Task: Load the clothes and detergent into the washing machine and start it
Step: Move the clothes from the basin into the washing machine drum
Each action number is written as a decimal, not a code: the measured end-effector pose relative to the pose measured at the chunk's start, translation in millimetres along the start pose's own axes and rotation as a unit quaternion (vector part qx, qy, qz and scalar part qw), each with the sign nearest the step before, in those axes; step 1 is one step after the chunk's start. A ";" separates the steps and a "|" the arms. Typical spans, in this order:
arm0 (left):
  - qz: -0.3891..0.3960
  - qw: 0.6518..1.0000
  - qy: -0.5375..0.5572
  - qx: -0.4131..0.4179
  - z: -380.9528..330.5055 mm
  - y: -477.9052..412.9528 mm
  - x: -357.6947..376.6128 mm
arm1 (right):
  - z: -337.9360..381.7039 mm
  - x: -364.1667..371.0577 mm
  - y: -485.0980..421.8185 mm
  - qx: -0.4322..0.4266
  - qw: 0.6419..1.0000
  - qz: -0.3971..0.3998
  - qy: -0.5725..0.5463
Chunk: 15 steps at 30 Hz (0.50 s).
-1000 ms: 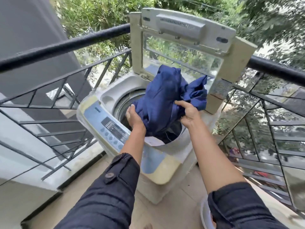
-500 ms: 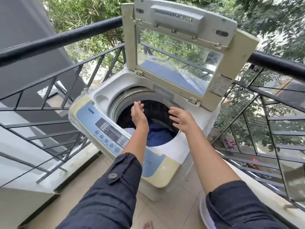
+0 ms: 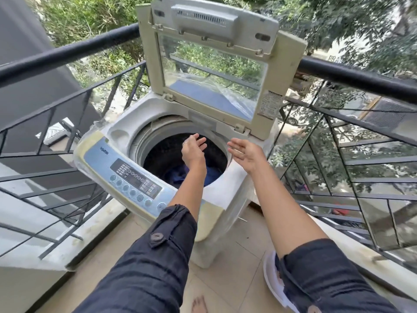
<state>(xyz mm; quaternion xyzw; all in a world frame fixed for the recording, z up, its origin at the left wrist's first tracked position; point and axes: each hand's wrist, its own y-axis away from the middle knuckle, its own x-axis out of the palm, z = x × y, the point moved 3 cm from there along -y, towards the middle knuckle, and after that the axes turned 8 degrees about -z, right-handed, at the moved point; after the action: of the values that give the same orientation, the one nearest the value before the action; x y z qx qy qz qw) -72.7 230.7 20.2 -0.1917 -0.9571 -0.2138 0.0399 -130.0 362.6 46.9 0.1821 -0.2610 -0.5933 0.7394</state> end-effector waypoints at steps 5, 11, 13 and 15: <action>0.009 1.000 0.004 -0.001 13.5 37.4 25.8 | 7.4 -43.6 10.9 -0.004 1.000 -0.014 -0.012; 0.035 0.999 0.009 0.000 41.1 96.4 59.3 | 11.8 -113.8 27.2 0.003 0.999 -0.030 -0.035; 0.049 0.999 -0.007 0.004 55.6 114.6 69.2 | 12.5 -139.3 30.7 -0.006 0.999 -0.037 -0.037; 0.057 0.998 -0.021 0.011 72.6 133.5 80.0 | 11.1 -168.2 32.5 -0.016 0.998 -0.053 -0.032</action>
<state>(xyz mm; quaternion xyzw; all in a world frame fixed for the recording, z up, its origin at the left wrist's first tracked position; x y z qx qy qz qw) -94.9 401.1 19.7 -0.2502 -0.9474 -0.1968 0.0340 -138.1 534.1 46.0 0.1649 -0.2652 -0.6411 0.7011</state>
